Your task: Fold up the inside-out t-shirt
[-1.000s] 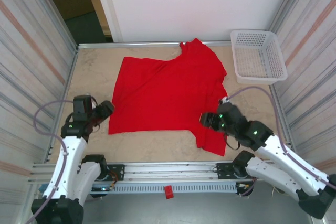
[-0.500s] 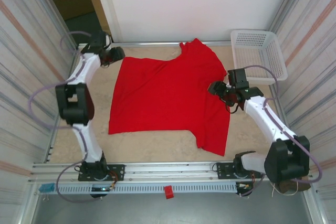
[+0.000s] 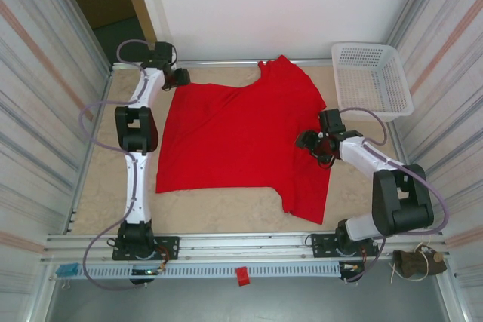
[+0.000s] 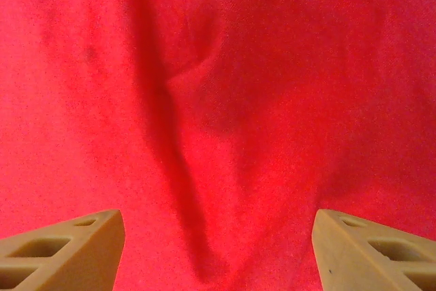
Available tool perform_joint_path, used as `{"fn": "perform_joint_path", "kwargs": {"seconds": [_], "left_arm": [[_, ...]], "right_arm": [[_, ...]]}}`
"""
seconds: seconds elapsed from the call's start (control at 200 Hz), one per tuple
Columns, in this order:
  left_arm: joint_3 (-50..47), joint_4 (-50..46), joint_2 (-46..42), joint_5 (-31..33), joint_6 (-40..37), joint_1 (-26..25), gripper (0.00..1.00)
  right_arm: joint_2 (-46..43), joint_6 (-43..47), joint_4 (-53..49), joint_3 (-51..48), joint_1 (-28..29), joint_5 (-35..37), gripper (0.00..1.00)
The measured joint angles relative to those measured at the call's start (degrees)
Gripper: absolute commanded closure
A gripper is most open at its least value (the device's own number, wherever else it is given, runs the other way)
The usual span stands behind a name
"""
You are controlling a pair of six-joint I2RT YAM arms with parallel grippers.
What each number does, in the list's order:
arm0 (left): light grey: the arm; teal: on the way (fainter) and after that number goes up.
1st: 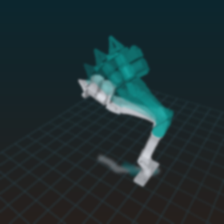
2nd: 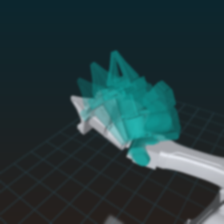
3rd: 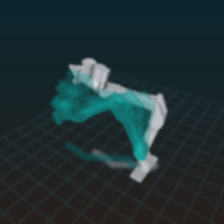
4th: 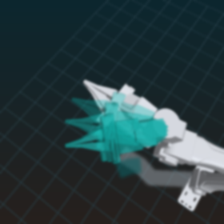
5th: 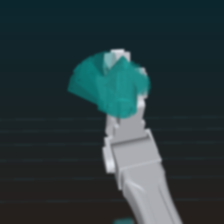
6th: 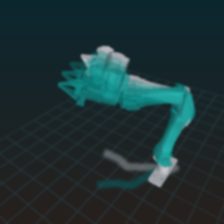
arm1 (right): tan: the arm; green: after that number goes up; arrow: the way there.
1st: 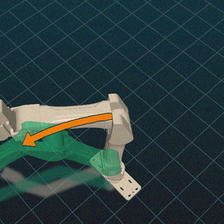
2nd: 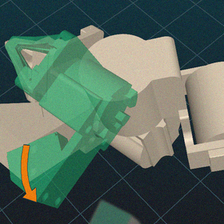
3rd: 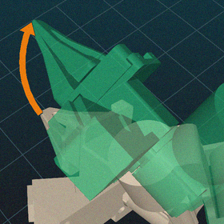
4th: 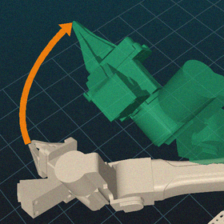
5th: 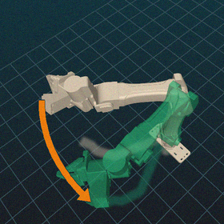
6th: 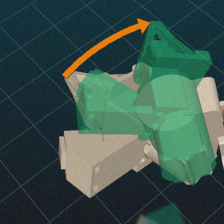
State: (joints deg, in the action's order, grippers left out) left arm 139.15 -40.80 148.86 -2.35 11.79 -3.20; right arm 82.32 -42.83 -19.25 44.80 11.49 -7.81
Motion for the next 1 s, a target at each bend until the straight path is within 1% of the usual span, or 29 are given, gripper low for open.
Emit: {"fn": "perform_joint_path", "kwargs": {"seconds": [0.185, 0.261, 0.341, 0.371, 0.476, 0.571, 0.872, 0.887, 0.922, 0.937, 0.972, 1.002], "left_arm": [[1.42, 0.07, 2.54, 0.57, 0.00, -0.61, 0.38], [1.68, 0.15, 2.78, 0.79, 0.02, -1.05, 0.41], [2.19, 0.35, 2.99, 0.92, 0.13, -1.44, 0.48], [2.29, 0.42, 3.08, 0.94, 0.22, -1.60, 0.54], [2.62, 0.57, 3.43, 0.72, 0.92, -1.95, 0.80], [3.13, 0.63, 4.24, 0.52, 1.53, -2.03, 1.00], [2.97, 1.77, 5.01, 1.14, 2.82, -1.40, 1.00], [2.73, 1.99, 4.85, 1.20, 2.86, -1.33, 0.94], [2.12, 2.47, 4.59, 1.55, 2.95, -1.09, 0.71], [1.75, 2.78, 4.46, 1.64, 3.04, -0.96, 0.64], [1.11, 3.39, 4.17, 1.90, 3.04, -0.72, 0.54], [0.66, 3.87, 3.89, 2.10, 3.04, -0.55, 0.48]], "right_arm": [[1.20, -0.20, 1.92, -0.98, 0.00, 0.00, 0.29], [1.36, -0.22, 2.25, -1.55, 0.00, 0.02, 0.29], [1.36, -0.31, 2.38, -1.97, 0.00, 0.02, 0.29], [1.40, -0.44, 2.43, -2.08, 0.00, 0.02, 0.29], [1.44, -1.16, 2.54, -2.23, 0.00, 0.04, 0.29], [1.44, -1.84, 2.54, -2.27, 0.00, 0.04, 0.29], [1.44, -3.48, 1.99, -2.32, -0.37, 0.72, 0.29], [1.44, -3.48, 1.99, -2.34, -0.37, 0.72, 0.29], [1.44, -3.54, 1.88, -2.36, -0.37, 0.72, 0.29], [1.44, -3.61, 1.86, -2.40, -0.37, 0.72, 0.29], [1.44, -3.65, 1.86, -2.51, -0.37, 0.72, 0.29], [1.44, -3.67, 1.88, -2.62, -0.37, 0.72, 0.30]]}}
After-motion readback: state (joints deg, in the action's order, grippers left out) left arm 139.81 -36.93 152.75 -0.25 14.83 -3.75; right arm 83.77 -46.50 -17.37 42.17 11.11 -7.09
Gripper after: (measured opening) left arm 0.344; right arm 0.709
